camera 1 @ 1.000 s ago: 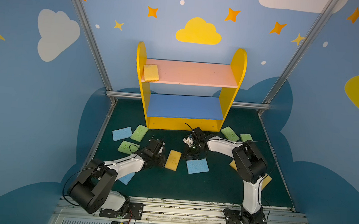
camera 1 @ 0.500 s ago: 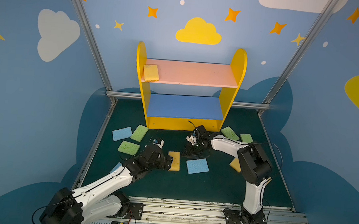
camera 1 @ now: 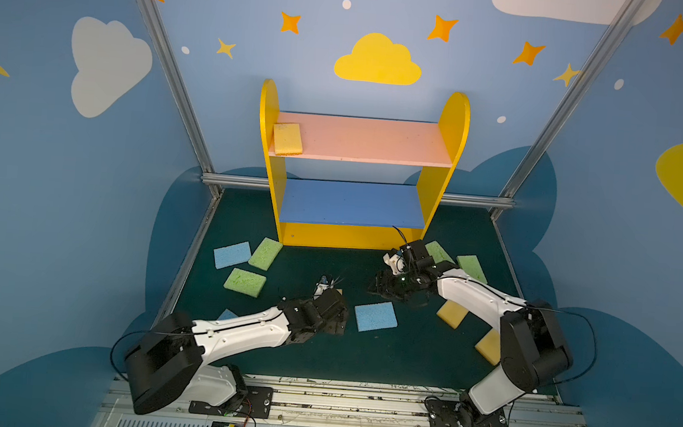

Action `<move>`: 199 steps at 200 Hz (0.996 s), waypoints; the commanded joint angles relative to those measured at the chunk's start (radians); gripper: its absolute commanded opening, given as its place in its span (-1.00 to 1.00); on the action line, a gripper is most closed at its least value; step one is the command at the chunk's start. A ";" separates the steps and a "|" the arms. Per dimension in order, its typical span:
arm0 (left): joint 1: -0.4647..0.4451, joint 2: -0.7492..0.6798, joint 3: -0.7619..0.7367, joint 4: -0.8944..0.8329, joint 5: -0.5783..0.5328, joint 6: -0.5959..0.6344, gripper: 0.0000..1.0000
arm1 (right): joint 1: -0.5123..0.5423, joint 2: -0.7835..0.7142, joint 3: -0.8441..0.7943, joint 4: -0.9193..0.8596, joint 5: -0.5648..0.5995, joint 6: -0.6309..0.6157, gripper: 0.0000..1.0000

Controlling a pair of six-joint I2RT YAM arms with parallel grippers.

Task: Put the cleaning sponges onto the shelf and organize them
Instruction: 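Grasp the yellow sponge with the left gripper while the right gripper holds still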

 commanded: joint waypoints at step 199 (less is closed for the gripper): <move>-0.019 0.207 0.044 -0.006 -0.023 -0.187 0.50 | -0.040 -0.044 -0.067 0.047 -0.037 -0.006 0.47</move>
